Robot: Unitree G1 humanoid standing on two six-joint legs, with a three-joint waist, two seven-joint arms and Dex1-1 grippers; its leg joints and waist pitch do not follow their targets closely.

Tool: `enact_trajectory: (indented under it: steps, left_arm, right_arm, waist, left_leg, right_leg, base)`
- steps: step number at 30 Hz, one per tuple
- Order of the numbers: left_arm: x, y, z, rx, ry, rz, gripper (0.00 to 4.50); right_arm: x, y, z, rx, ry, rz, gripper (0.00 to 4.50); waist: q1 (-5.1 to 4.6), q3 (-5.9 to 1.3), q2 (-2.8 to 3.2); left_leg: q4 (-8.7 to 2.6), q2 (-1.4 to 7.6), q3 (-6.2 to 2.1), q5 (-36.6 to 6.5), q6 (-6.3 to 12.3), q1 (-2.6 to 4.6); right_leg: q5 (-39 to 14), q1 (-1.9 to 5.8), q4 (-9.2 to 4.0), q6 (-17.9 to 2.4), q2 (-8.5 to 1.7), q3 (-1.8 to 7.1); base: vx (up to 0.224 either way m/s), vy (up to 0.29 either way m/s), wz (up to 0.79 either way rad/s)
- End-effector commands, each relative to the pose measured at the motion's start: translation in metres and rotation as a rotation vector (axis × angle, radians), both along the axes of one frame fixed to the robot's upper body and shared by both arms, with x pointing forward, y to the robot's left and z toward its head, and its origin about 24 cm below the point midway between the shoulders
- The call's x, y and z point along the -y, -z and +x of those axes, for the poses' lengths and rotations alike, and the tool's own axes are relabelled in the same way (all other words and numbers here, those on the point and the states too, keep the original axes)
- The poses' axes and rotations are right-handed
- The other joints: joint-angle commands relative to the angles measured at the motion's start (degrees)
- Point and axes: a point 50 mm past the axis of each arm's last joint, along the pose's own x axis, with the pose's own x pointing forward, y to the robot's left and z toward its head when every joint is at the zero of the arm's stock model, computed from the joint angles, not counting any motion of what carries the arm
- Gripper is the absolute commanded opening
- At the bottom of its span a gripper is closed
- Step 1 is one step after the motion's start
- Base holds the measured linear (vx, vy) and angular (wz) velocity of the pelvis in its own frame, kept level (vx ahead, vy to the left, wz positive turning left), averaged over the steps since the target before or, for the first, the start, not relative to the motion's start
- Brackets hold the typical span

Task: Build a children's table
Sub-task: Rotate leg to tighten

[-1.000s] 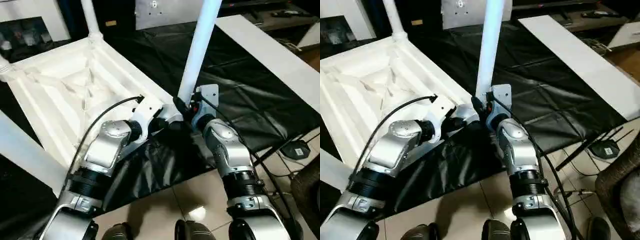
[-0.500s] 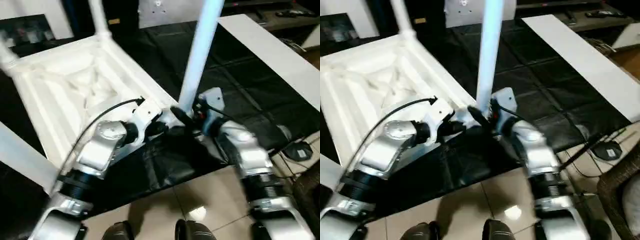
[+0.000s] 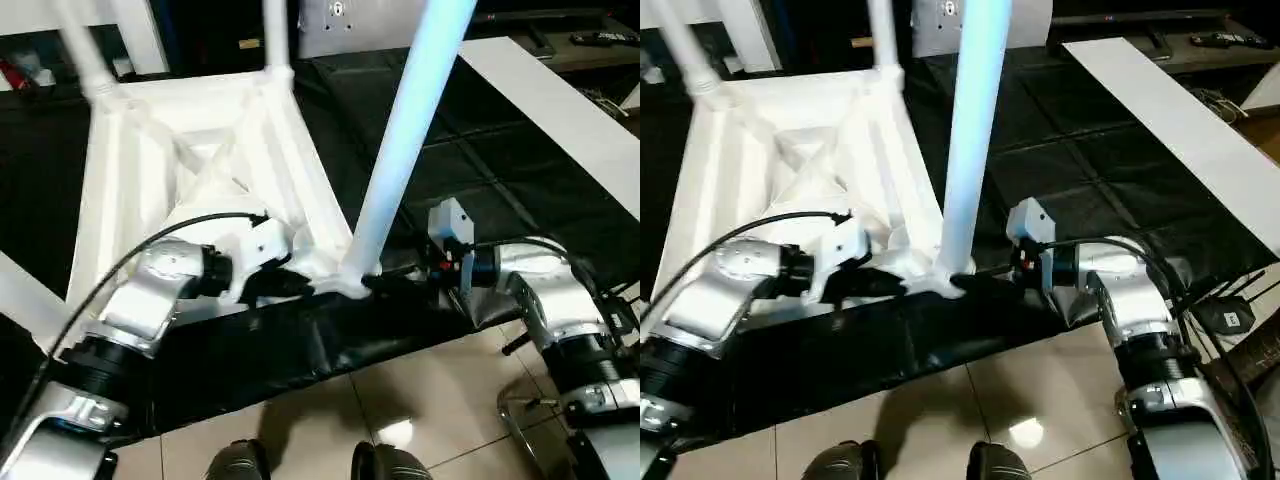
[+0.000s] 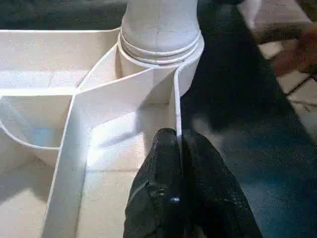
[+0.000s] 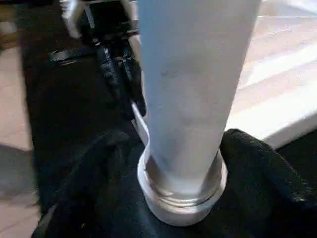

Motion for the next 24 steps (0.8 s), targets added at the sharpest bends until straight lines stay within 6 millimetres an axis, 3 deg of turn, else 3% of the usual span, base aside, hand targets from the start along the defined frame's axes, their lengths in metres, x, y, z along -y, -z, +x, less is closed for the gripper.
enact_trajectory:
  steps: [1,7,13,19,24]
  left_arm:
    - [0.014,0.001,-0.008,-0.031,0.161,0.008,0.0]
    - [0.015,0.001,-0.011,-0.049,0.222,0.011,0.0]
    - [0.016,0.002,-0.011,-0.054,0.247,0.007,0.0]
    - [0.016,0.003,-0.009,-0.051,0.216,-0.013,0.0]
    - [0.019,-0.001,-0.004,-0.053,0.124,-0.108,0.0]
  right_arm:
    - [0.001,0.001,-0.001,-0.023,-0.056,-0.019,2.98]
    - [0.0,0.0,-0.002,-0.043,-0.111,-0.025,2.47]
    - [-0.001,0.0,-0.002,-0.055,-0.142,-0.029,2.01]
    - [-0.002,0.003,-0.007,-0.076,-0.176,-0.025,1.95]
    - [-0.008,0.01,-0.012,-0.087,-0.102,0.024,1.94]
  waist:
    - [-0.21,-4.86,-0.39]
    - [0.49,-5.16,-0.46]
    - [0.55,-5.45,-0.64]
    - [0.81,-5.7,-0.8]
    - [1.0,-5.74,-0.73]
  left_leg:
    - [-3.5,4.53,-1.17,-2.14,9.46,1.82]
    - [-3.52,4.56,-1.05,-2.2,8.45,1.88]
    - [-3.4,4.47,-1.07,-2.12,7.92,1.73]
    - [-3.07,4.38,-0.98,0.0,9.19,1.6]
    - [-3.11,4.47,-1.02,-0.57,8.82,1.62]
  right_leg:
    - [-4.07,3.42,-2.91,-17.31,-3.63,2.55]
    - [-4.26,3.38,-2.77,-16.86,-3.63,2.55]
    - [-4.57,3.51,-2.71,-16.64,-3.7,2.57]
    - [-1.94,3.58,-2.3,-17.06,-3.64,2.51]
    - [-3.27,3.58,-2.44,-16.76,-3.62,2.5]
  base:
    - [0.0,0.0,0.0]
    - [0.0,0.0,0.0]
    - [0.0,0.0,0.0]
    - [0.0,0.0,0.0]
    - [0.0,0.0,0.0]
